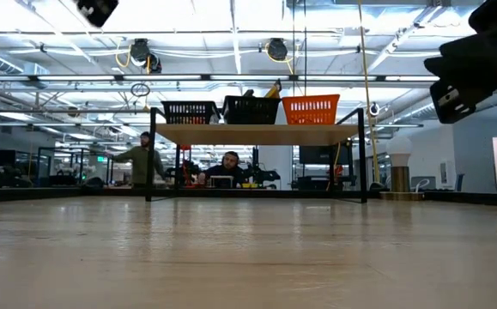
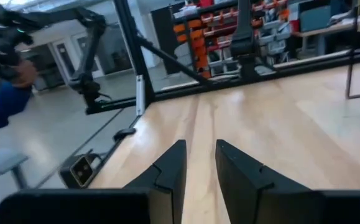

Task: Pick & Place Office Desk Supplies
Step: Return to Home Position

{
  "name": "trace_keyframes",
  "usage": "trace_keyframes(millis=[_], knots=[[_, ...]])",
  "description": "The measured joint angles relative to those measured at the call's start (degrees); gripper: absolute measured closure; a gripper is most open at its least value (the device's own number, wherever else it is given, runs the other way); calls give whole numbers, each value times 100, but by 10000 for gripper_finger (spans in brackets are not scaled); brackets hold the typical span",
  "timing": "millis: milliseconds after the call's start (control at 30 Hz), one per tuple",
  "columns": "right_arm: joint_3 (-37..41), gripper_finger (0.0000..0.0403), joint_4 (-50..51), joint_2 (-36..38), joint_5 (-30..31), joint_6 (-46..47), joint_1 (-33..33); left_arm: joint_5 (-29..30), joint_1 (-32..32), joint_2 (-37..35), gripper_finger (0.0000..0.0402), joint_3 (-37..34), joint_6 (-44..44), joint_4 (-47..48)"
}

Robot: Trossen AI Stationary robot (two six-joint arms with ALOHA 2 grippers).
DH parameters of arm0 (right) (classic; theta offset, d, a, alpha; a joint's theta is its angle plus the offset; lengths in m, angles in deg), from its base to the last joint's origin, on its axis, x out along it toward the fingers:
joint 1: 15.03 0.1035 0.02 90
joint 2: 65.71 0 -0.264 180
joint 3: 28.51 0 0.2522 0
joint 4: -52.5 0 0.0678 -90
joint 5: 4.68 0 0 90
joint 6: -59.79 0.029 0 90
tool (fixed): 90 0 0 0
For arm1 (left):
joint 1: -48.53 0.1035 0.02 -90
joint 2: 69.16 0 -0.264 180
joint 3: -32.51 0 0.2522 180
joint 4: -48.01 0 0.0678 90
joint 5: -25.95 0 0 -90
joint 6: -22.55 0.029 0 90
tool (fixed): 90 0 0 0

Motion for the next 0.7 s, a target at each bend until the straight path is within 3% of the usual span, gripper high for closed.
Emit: trace_keyframes(millis=[400, 700], knots=[[-7, 328, 2141, 1536, -789, 441, -452, 535, -420, -1453, 275, -1647, -281, -287], [-7, 328, 2558, 2182, -1633, 691, -829, 576, -430, -2297, 275, -2408, -398, -304]])
